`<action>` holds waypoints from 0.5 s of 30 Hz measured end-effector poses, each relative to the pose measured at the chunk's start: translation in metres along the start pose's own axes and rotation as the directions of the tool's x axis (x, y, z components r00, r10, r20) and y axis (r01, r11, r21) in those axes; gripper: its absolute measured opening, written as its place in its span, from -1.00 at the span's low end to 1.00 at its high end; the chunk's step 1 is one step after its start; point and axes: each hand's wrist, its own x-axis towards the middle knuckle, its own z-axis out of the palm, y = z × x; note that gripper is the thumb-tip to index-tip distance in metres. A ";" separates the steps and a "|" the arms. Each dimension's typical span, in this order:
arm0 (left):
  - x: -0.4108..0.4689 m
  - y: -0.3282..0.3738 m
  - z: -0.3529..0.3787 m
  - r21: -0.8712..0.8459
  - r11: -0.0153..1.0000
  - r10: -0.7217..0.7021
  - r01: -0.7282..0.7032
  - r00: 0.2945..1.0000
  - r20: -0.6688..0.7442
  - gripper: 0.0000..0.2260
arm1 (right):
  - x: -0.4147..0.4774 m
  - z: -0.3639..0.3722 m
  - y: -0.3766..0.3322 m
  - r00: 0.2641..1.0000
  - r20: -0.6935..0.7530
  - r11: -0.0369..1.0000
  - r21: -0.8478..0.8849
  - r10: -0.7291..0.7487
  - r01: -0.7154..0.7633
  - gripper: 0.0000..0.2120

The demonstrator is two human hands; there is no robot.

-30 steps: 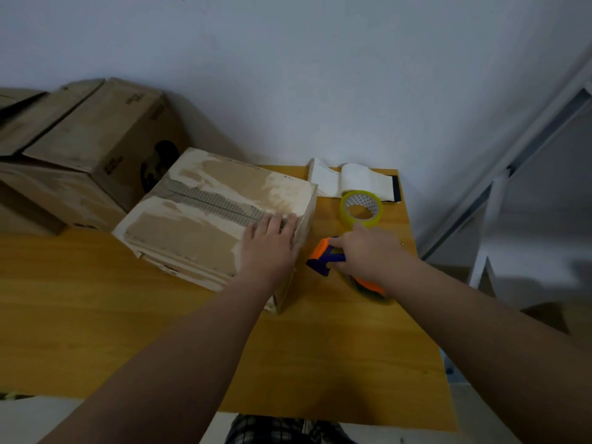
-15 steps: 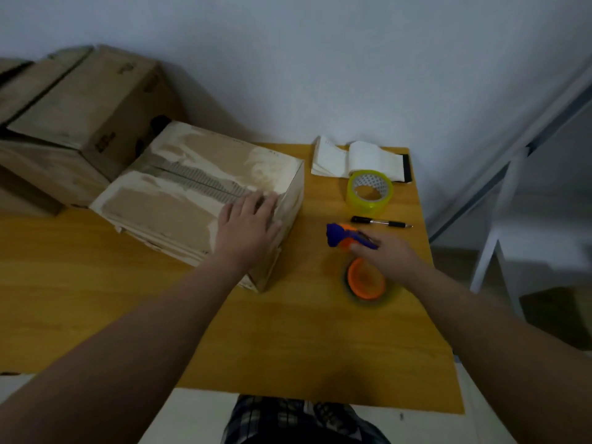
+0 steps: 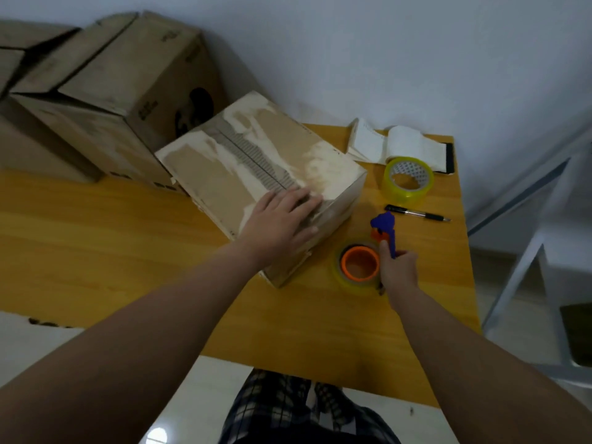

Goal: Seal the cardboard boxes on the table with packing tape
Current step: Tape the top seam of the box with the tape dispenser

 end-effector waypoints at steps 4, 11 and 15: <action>-0.007 -0.003 0.001 -0.014 0.999 0.044 -0.045 0.999 -0.005 -0.49 | -0.006 -0.002 -0.010 0.921 -0.138 0.911 -0.261 -0.364 0.320 -0.69; -0.007 -0.004 0.001 -0.008 0.999 0.045 -0.045 0.999 0.025 -0.39 | -0.064 0.008 -0.052 0.771 0.440 0.855 0.454 -0.460 0.251 -0.70; -0.007 -0.003 0.000 -0.001 0.999 0.053 -0.053 0.998 0.025 -0.34 | -0.059 0.008 -0.049 0.736 0.515 0.893 0.345 -0.439 0.291 -0.86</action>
